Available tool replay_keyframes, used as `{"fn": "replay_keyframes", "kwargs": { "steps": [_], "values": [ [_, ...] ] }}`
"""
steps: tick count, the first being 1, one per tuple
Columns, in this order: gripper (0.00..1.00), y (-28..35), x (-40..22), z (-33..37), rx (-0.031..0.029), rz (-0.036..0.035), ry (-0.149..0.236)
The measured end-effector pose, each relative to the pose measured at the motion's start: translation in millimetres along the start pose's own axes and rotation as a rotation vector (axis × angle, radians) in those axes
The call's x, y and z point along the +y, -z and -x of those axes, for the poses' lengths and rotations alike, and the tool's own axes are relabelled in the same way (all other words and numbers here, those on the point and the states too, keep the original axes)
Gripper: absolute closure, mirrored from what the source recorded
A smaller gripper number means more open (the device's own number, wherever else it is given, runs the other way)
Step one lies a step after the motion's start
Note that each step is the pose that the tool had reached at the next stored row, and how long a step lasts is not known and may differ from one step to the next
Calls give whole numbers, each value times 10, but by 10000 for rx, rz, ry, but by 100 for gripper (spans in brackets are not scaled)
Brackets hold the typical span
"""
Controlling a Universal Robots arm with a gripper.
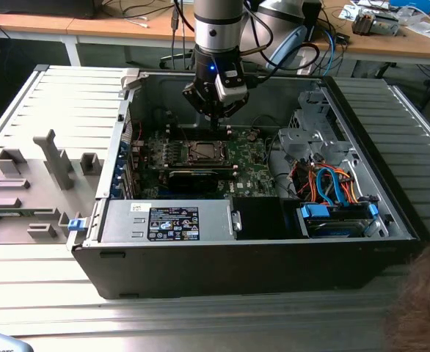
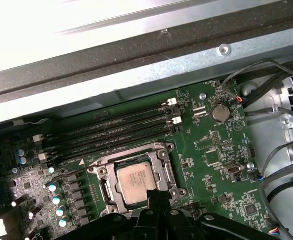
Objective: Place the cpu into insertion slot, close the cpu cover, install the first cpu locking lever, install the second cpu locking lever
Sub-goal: 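Install the first cpu locking lever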
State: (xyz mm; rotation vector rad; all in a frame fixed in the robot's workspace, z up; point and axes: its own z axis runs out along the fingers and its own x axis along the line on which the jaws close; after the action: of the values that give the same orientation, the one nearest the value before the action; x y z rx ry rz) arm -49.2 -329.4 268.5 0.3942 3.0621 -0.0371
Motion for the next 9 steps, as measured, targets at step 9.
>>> {"fn": "replay_keyframes", "kwargs": {
  "steps": [9],
  "values": [
    [89,-2,0,0,-4,12,214]
  ]
}}
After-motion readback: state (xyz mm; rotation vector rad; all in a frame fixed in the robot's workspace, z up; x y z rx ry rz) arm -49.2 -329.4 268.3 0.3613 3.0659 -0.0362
